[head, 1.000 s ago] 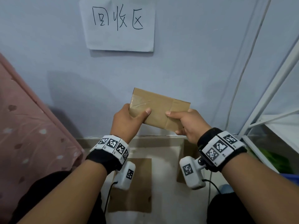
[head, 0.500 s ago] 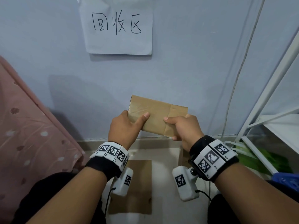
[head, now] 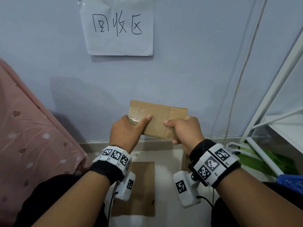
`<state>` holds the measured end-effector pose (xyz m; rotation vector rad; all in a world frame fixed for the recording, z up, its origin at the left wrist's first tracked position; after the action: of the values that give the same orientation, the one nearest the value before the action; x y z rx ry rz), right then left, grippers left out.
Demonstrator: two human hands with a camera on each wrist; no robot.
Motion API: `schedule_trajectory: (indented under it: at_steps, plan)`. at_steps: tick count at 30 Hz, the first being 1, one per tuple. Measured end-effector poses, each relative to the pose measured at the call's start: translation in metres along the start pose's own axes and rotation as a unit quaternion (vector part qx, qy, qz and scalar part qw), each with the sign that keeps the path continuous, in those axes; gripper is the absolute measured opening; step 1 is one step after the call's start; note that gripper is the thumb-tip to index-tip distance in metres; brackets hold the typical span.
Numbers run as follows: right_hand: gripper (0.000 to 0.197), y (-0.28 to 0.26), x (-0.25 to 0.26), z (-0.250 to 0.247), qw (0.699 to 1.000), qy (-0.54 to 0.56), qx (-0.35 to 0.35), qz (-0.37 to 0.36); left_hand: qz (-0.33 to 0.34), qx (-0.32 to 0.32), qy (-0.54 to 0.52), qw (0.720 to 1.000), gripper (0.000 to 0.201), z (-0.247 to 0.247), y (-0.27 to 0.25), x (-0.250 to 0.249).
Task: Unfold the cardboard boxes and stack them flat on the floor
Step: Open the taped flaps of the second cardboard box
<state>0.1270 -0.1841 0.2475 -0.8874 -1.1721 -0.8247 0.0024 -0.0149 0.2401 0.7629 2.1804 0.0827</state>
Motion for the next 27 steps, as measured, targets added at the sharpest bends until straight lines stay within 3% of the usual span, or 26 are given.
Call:
schedule_trajectory:
  at_steps: [3,10,13,17,22,27]
  plan:
    - [0.028,0.0028,0.0020,-0.0016,1.000,-0.006,-0.009,0.002,0.014,0.000,0.000,1.000,0.060,0.0009,-0.0014,-0.0025]
    - [0.018,0.0027,0.0050,-0.0029,1.000,-0.014,-0.004,0.012,0.024,-0.010,-0.029,0.999,0.071,-0.0026,-0.0007,-0.0004]
    - [0.023,-0.0002,0.0042,-0.0020,1.000,-0.011,0.006,0.011,0.001,-0.010,-0.058,0.998,0.079,-0.0034,0.0019,0.0024]
    - [0.029,-0.0008,0.0018,0.0002,1.000,-0.015,0.006,0.004,-0.006,0.007,-0.011,1.000,0.080,-0.0027,-0.0011,-0.0010]
    - [0.028,0.0006,0.0017,-0.0024,1.000,-0.021,-0.005,-0.003,0.011,0.018,-0.010,1.000,0.065,-0.0025,-0.0039,-0.0043]
    - [0.022,-0.0009,0.0082,-0.0043,1.000,-0.022,0.002,-0.013,-0.006,0.033,-0.074,0.997,0.065,-0.0005,-0.0001,0.0016]
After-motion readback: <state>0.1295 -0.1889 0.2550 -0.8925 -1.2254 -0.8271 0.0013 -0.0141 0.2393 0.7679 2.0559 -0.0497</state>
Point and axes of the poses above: each hand's wrist, its own y-axis towards the middle knuckle, its own z-axis out of the palm, x = y × z, the point moved 5 cm from there along y, towards the middle knuckle, and after that the axes turned 9 degrees about y, right-handed, at the moved point
